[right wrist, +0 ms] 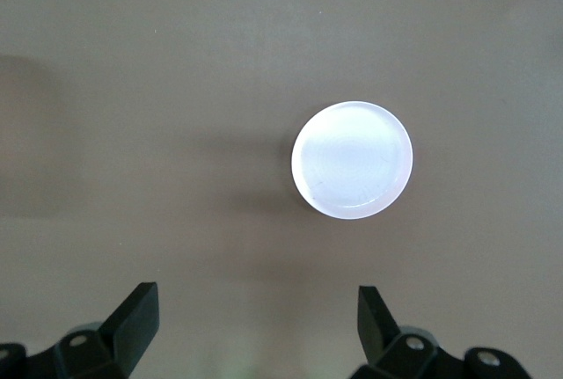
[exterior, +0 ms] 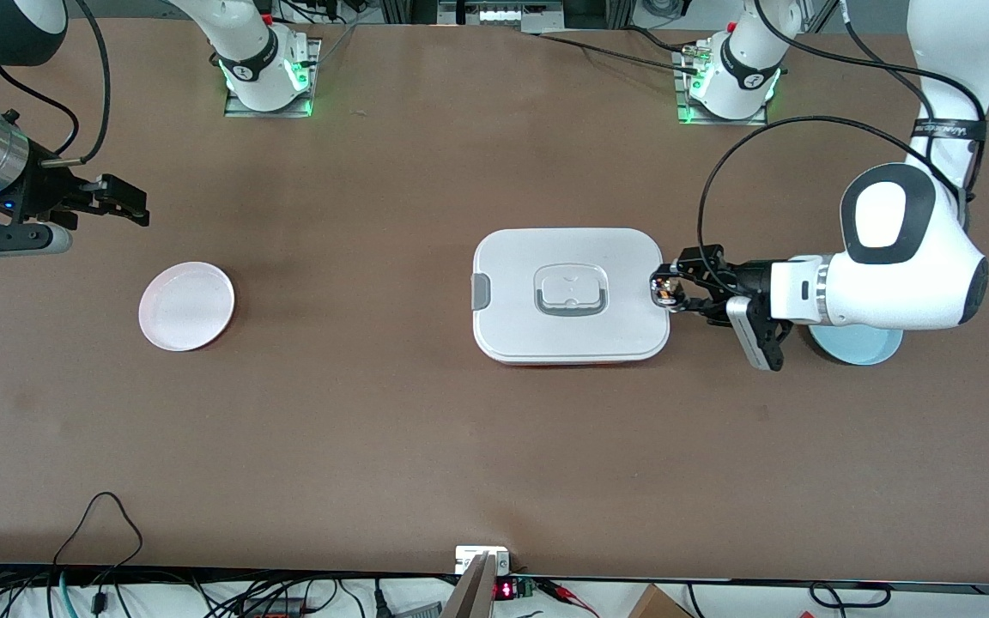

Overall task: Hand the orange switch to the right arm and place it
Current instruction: 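Carry the switch with the left gripper over the white box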

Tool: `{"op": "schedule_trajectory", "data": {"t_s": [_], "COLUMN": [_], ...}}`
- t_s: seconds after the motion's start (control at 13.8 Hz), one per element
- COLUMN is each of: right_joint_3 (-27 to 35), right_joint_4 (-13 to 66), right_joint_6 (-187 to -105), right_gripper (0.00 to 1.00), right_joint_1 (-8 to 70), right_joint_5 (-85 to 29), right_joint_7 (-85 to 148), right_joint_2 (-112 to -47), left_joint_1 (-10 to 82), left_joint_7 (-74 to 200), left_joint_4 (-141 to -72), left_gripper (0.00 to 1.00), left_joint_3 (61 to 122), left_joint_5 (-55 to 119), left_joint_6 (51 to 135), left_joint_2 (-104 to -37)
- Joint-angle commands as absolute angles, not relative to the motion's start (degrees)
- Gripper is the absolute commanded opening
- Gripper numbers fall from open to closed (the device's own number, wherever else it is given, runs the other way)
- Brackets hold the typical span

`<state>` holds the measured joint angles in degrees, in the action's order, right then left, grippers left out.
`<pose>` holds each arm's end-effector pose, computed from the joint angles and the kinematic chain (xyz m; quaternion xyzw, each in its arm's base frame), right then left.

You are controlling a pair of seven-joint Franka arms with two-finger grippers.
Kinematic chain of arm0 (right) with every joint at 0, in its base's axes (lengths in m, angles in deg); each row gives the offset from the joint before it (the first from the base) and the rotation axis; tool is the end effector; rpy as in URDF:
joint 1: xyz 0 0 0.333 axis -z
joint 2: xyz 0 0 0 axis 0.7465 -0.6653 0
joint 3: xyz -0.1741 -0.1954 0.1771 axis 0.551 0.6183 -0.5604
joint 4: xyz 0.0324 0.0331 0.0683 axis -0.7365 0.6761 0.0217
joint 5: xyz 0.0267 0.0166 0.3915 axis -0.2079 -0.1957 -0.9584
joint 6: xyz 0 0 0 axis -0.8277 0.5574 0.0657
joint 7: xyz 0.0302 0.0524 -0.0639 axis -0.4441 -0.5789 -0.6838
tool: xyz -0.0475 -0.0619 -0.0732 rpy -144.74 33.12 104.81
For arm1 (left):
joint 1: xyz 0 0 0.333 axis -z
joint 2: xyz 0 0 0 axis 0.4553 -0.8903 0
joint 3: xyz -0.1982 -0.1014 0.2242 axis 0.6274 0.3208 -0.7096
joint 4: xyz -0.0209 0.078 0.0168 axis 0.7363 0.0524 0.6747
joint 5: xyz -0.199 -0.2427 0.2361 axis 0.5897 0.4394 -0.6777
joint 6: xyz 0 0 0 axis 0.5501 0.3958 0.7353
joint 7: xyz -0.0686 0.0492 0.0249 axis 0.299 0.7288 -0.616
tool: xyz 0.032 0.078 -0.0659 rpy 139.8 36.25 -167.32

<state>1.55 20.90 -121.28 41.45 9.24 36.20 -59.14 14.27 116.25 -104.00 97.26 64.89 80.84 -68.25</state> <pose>0.5665 0.0377 0.5665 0.9981 0.0344 -0.0510 0.0057 0.6247 -0.1504 0.3894 0.8490 -0.3130 0.0165 0.4253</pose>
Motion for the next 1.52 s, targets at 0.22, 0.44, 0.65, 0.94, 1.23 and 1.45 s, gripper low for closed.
{"op": "schedule_trajectory", "data": {"t_s": [0.22,0.44,0.65,0.94,1.23,1.45], "right_joint_3": [1.4,0.7,0.87,1.4,1.23,0.78], "right_joint_4": [18.78,18.86,18.78,18.42,18.51,19.13], "right_joint_6": [-120.75,-120.92,-121.19,-120.31,-120.4,-121.62], "right_gripper": [1.0,1.0,1.0,1.0,1.0,1.0], "right_joint_1": [41.79,39.34,38.8,40.38,40.21,38.55], "right_joint_5": [8.95,6.85,-8.38,-33.0,-51.73,-63.88], "right_joint_7": [32.67,30.1,29.75,30.62,36.5,35.64], "right_joint_2": [-62.42,-63.21,-64.35,-69.36,-71.91,-74.81], "left_joint_1": [21.79,24.79,29.44,34.46,36.49,36.67], "left_joint_7": [147.92,161.02,177.44,187.6,187.96,188.23], "left_joint_4": [-103.34,-103.52,-103.69,-106.76,-106.77,-106.77], "left_gripper": [0.28,0.27,0.27,0.27,0.27,0.27], "left_joint_3": [98.19,98.19,98.36,98.45,98.54,98.45], "left_joint_5": [85.68,95.99,106.77,124.73,126.85,126.95], "left_joint_6": [92.14,96.1,101.29,101.74,104.99,105.0], "left_joint_2": [-69.5,-69.59,-69.5,-69.32,-69.15,-69.41]}}
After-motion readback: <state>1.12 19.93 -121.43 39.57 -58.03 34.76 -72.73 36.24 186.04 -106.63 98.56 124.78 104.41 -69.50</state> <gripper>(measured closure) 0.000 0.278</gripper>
